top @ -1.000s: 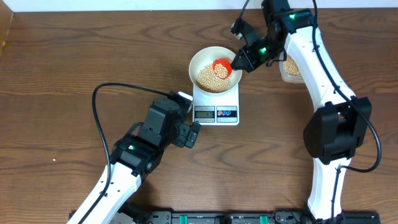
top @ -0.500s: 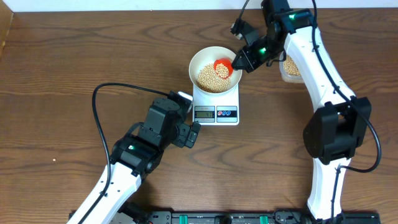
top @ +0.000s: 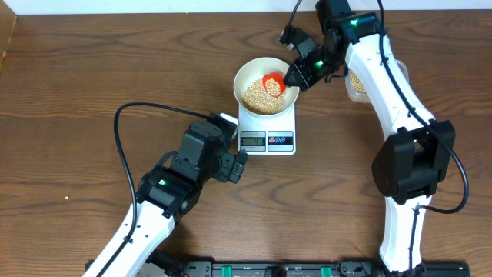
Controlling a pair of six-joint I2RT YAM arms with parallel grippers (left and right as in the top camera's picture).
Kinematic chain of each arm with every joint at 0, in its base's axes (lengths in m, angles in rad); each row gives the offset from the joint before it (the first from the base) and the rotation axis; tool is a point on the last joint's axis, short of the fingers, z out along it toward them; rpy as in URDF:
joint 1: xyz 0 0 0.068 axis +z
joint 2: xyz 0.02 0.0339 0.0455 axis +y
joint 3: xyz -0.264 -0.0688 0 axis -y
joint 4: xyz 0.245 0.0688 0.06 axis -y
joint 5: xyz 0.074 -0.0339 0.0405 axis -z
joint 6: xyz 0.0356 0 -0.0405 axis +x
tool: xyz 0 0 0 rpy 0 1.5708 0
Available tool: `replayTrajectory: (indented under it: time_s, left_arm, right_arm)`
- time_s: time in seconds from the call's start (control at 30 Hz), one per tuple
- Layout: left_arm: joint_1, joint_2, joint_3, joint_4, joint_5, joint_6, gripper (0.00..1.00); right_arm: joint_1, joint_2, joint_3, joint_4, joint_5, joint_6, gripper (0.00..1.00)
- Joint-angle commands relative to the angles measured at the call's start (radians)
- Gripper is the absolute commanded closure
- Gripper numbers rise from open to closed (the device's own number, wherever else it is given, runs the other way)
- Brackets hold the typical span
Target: Scoop item into bowl and weigh 50g on scale
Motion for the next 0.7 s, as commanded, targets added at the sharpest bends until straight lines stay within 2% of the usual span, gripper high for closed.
replayTrajectory:
  time_s: [0.0,0.67]
  left_arm:
    - [0.004,0.004,0.011,-0.003,-0.005,0.006,0.03]
    - [0.004,0.004,0.011,-0.003,-0.005,0.006,0.03]
  right_arm:
    - [-0.011,-0.040,0.025,0.013,-0.059,0.046,0.99]
    - [-0.103,-0.040,0.025,0.020,-0.269,0.092,0.99]
